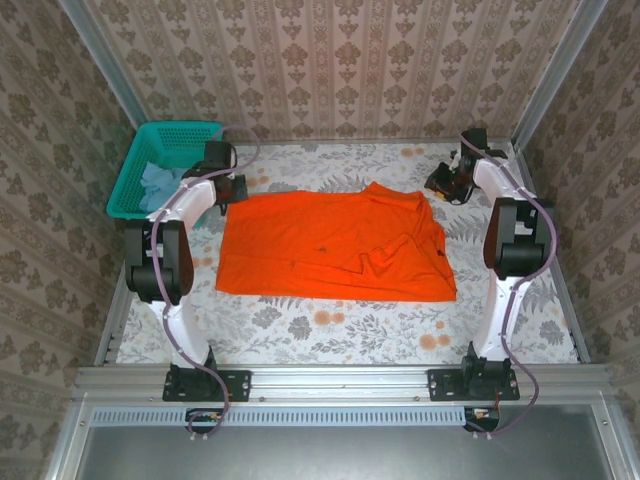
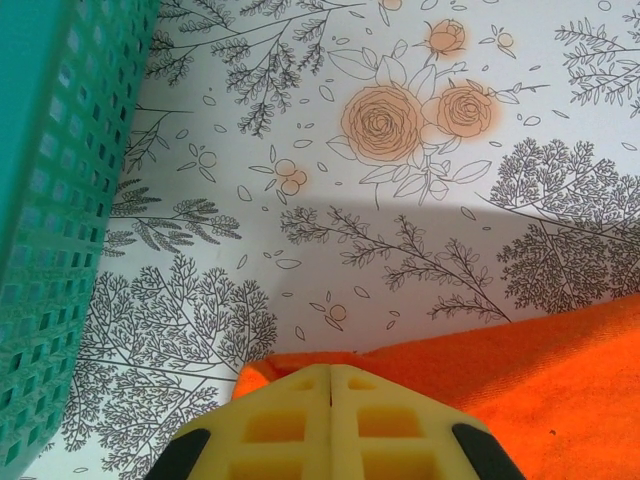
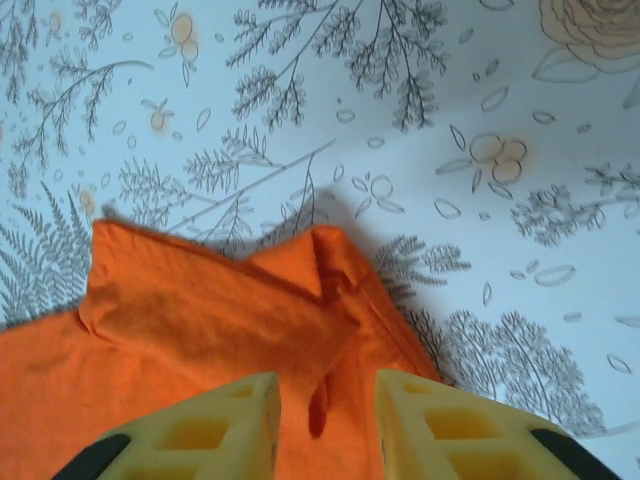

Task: Fold and stack the t-shirts

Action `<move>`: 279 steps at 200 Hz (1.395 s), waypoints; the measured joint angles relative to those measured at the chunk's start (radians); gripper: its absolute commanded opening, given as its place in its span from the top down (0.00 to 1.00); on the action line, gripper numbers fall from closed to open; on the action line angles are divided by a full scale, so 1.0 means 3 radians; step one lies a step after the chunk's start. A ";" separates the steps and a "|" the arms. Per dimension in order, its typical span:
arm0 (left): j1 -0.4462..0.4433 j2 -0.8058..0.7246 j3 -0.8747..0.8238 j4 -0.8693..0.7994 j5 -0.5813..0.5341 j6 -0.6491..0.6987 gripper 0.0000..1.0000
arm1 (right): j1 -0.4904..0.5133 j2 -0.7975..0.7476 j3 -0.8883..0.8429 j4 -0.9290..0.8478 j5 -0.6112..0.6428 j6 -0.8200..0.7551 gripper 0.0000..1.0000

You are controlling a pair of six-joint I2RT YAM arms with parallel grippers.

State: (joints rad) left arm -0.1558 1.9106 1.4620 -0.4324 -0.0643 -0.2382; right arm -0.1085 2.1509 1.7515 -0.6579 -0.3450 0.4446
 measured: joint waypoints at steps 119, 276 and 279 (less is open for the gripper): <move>-0.0069 0.0102 0.0239 -0.0182 0.0014 0.0001 1.00 | 0.0314 0.0765 0.0875 -0.0439 0.0187 -0.0228 0.66; -0.0097 0.0245 0.0332 -0.0244 0.0017 0.0000 1.00 | 0.0285 0.0427 0.0303 -0.0490 0.0458 -0.0312 0.58; -0.0097 0.0245 0.0332 -0.0244 0.0017 0.0001 1.00 | 0.0284 0.0418 0.0289 -0.0490 0.0458 -0.0312 0.58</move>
State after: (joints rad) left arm -0.1848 1.9842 1.5616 -0.5056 -0.0593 -0.2379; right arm -0.0235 2.2765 1.8381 -0.8047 -0.2077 0.3511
